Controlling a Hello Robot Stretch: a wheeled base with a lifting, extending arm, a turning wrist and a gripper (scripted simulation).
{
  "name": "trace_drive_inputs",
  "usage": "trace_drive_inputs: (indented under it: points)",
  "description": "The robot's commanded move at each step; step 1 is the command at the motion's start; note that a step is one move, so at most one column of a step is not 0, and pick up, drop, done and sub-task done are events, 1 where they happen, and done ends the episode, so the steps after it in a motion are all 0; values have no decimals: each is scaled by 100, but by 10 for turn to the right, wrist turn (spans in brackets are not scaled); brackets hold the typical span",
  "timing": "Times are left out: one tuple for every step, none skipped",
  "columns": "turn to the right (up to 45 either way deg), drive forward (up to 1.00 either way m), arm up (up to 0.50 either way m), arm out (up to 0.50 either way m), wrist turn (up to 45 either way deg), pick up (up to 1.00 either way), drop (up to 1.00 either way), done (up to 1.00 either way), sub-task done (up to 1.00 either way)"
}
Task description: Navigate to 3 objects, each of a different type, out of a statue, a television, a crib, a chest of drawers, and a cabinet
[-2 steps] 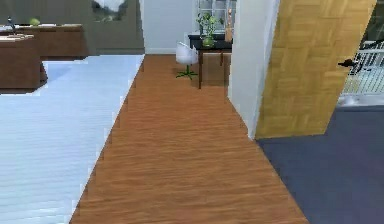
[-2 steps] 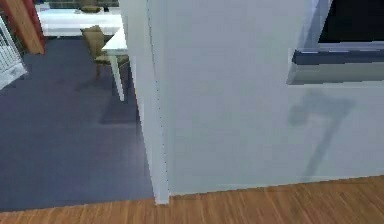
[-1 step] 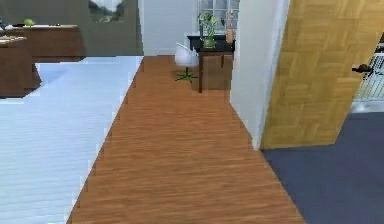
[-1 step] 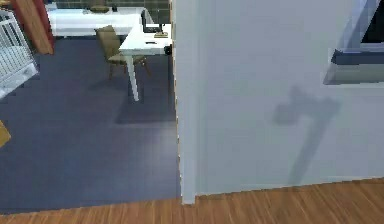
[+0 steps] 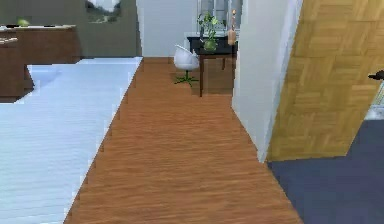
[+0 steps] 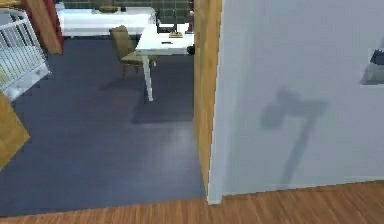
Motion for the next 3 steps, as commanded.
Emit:
trace_drive_inputs:
  points:
    - [450, 0, 0, 0, 0, 0, 0, 0, 0]
    - [210, 0, 0, 0, 0, 0, 0, 0, 0]
    - [0, 100, 0, 0, 0, 0, 0, 0, 0]
